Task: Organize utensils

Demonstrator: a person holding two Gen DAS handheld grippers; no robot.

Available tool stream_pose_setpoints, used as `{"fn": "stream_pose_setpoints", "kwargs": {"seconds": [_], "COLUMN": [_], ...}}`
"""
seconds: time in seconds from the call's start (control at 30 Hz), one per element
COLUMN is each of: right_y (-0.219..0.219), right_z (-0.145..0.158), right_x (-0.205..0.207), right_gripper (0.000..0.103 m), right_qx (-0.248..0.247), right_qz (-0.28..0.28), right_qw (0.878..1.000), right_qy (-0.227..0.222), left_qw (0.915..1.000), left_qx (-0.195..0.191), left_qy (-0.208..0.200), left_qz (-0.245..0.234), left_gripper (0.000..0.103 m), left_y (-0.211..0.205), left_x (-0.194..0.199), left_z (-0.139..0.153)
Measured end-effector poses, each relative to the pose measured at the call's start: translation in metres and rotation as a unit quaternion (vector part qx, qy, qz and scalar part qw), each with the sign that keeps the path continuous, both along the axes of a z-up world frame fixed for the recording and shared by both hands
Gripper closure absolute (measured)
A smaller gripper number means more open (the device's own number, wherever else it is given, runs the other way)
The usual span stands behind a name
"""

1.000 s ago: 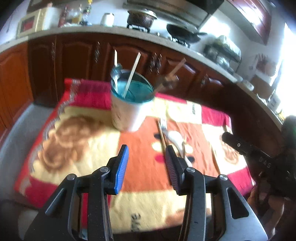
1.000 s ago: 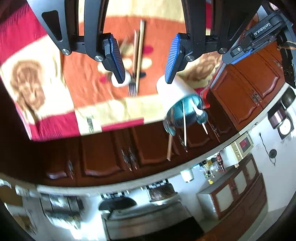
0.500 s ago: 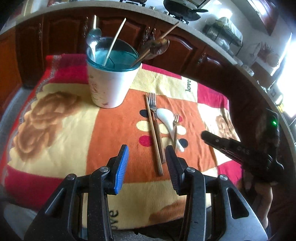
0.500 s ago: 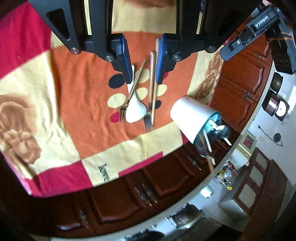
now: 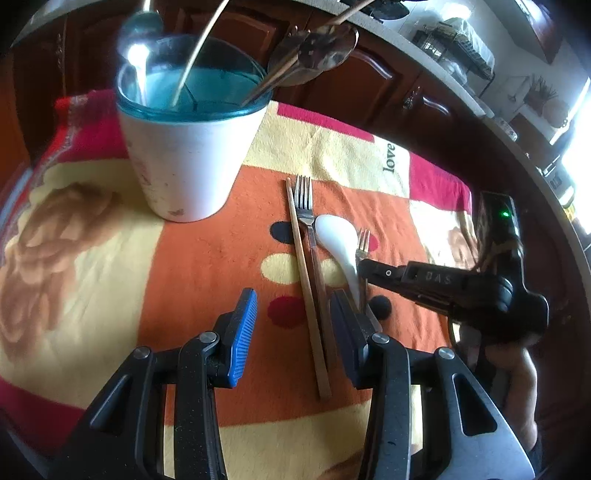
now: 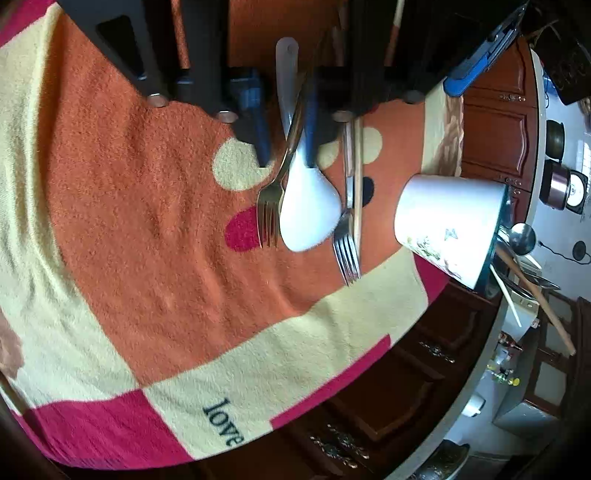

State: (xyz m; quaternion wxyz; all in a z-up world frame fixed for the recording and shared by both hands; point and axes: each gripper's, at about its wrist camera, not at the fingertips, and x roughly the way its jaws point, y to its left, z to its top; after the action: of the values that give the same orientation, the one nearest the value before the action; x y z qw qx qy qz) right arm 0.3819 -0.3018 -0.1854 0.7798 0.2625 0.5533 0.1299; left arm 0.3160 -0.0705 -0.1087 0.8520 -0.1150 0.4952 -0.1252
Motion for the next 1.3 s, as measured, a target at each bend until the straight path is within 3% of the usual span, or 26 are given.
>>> {"fn": "stream_pose_setpoints", "kwargs": {"seconds": [0.3, 0.5, 0.73, 0.9, 1.0, 1.3], "right_y": [-0.025, -0.038, -0.041, -0.039, -0.038, -0.039], "right_z": [0.013, 0.02, 0.017, 0.019, 0.021, 0.021], "right_x": [-0.014, -0.02, -0.017, -0.018, -0.019, -0.019], "right_gripper": [0.097, 0.097, 0.097, 0.097, 0.097, 0.097], "right_qx": [0.003, -0.013, -0.013, -0.022, -0.026, -0.038], "right_qz": [-0.039, -0.056, -0.055, -0.053, -0.054, -0.057], "right_qw": [0.998, 0.995, 0.994, 0.993, 0.992, 0.991], "right_qy": [-0.053, -0.087, -0.097, -0.103, -0.11, -0.113], "left_qw": [0.9991, 0.9969, 0.9968, 0.9974, 0.9973, 0.9953], "left_qx": [-0.009, -0.014, -0.008, 0.025, 0.028, 0.065], "left_qy": [0.04, 0.076, 0.078, 0.068, 0.068, 0.057], "left_qz": [-0.003, 0.013, 0.012, 0.005, -0.006, -0.043], "left_gripper": [0.063, 0.079, 0.081, 0.087, 0.096, 0.096], "left_y": [-0.016, -0.018, -0.021, -0.032, -0.039, -0.031], "left_x": [0.027, 0.049, 0.053, 0.054, 0.056, 0.029], "left_z": [-0.027, -0.046, -0.048, -0.049, -0.051, -0.048]}}
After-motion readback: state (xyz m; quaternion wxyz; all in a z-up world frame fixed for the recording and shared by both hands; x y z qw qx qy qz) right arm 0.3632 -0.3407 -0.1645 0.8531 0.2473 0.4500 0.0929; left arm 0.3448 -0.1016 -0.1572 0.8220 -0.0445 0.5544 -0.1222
